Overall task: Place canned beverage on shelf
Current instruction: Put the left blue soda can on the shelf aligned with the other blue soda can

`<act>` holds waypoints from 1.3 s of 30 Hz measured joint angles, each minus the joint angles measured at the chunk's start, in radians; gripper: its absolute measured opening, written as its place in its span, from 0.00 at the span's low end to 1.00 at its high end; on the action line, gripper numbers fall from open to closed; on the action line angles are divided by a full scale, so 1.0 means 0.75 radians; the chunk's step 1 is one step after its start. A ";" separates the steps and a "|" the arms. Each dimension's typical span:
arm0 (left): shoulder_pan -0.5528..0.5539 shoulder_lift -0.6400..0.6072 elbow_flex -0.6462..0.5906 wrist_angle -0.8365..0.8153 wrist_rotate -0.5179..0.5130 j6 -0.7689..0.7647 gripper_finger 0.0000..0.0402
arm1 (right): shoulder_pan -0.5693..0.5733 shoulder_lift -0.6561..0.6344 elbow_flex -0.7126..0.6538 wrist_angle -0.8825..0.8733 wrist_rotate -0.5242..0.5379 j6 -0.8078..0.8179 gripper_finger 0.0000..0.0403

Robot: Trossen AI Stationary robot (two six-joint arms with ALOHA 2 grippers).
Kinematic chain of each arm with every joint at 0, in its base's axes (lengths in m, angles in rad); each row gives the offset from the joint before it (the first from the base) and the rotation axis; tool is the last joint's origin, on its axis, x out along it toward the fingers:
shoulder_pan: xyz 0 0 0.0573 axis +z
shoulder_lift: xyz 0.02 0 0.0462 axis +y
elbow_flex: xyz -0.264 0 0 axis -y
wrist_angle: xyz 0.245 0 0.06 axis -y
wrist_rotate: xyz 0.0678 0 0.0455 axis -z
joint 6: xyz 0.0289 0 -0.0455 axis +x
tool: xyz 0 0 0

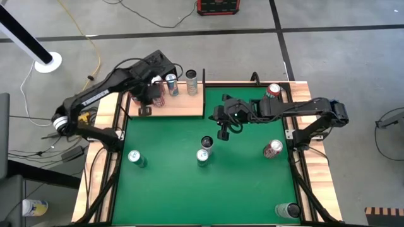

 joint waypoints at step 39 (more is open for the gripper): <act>-1.184 -0.360 -0.272 -0.155 0.199 -1.010 0.55 | 0.025 0.000 0.001 0.058 -0.001 0.048 0.06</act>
